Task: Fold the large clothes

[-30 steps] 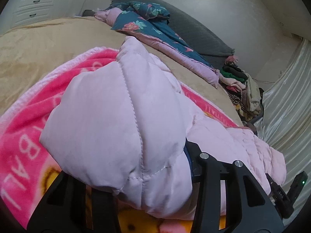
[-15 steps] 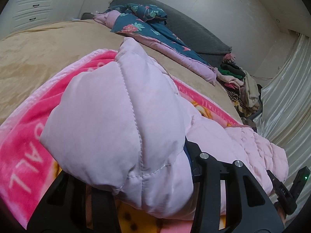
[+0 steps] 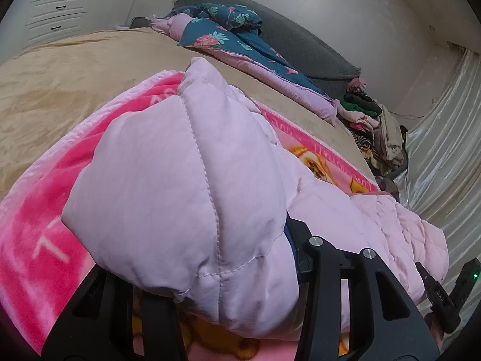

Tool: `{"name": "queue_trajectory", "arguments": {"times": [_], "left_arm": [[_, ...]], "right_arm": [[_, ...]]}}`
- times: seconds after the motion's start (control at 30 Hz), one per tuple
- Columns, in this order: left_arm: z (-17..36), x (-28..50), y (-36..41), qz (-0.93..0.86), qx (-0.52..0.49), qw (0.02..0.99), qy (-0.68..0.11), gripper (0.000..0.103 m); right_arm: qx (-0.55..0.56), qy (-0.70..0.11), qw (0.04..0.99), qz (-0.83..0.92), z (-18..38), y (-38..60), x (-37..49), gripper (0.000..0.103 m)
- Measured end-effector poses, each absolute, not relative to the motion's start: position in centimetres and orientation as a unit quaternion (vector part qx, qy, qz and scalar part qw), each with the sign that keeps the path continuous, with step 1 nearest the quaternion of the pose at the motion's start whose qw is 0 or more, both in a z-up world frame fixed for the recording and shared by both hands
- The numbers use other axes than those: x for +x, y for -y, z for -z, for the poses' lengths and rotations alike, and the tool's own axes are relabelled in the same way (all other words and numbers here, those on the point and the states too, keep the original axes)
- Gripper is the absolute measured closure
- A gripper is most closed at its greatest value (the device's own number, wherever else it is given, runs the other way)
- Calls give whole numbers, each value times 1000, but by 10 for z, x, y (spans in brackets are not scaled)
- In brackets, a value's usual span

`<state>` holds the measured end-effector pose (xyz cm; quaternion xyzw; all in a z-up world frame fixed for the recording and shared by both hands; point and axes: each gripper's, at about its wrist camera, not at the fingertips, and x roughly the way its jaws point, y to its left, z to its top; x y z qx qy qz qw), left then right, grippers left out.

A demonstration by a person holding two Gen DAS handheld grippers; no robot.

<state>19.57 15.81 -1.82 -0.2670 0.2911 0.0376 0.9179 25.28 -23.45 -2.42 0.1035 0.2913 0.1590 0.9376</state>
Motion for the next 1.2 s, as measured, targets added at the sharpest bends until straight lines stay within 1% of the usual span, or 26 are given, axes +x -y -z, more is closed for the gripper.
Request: {"name": "queue_trajectory", "arguments": {"times": [0.6, 0.9, 1.1, 1.2], "left_arm": [[27, 148, -153, -34, -238, 921, -305, 67], [42, 128, -148, -35, -224, 921, -318, 64], [55, 126, -149, -42, -222, 916, -332, 59], [59, 127, -150, -44, -220, 915, -334, 56]], "right_arm": [[102, -291, 937, -161, 33, 239, 192, 67], [108, -304, 933, -160, 44, 247, 184, 66], [126, -324, 925, -154, 60, 253, 184, 63], [143, -334, 919, -150, 69, 256, 186, 58]]}}
